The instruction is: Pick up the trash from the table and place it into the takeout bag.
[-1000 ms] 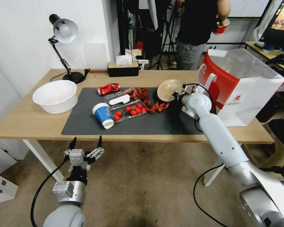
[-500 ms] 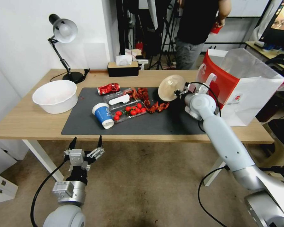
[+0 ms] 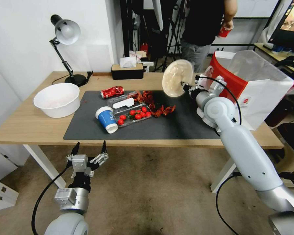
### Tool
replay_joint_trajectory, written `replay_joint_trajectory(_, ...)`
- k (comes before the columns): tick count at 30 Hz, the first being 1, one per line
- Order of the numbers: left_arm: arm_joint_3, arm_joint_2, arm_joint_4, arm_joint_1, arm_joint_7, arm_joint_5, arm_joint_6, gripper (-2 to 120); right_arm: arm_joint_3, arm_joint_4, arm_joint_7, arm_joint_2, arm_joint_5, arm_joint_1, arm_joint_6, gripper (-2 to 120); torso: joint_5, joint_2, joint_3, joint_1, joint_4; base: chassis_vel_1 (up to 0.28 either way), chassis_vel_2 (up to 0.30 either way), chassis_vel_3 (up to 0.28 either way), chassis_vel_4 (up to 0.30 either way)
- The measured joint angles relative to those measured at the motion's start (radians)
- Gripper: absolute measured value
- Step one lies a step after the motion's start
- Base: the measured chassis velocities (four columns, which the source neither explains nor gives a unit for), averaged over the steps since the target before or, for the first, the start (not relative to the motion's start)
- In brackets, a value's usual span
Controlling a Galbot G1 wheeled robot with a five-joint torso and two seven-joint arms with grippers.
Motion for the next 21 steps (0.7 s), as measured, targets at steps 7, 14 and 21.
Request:
replay_joint_trajectory(7,-0.002,-0.005,-0.001,0.001,0.000,0.000,0.000,100,0.029,0.103,-0.072,-0.043,-0.196,-0.085,0.094,0,-0.0002,0.000,0.000,0.000,0.0001,0.000,0.000,0.000,0.000)
replay_joint_trajectory(14,0.004,-0.012,0.002,0.003,0.000,0.012,0.001,100,0.077,0.148,-0.089,-0.082,-0.395,-0.149,0.184,0,0.0000,0.000,0.000,0.000,-0.0002,0.000,0.000,0.000,0.000)
replay_joint_trajectory(21,0.009,-0.022,0.002,0.012,-0.001,0.022,0.001,100,0.155,0.161,-0.057,-0.137,-0.549,-0.139,0.261,0,-0.0001,0.000,0.000,0.000,0.0001,0.000,0.000,0.000,0.000)
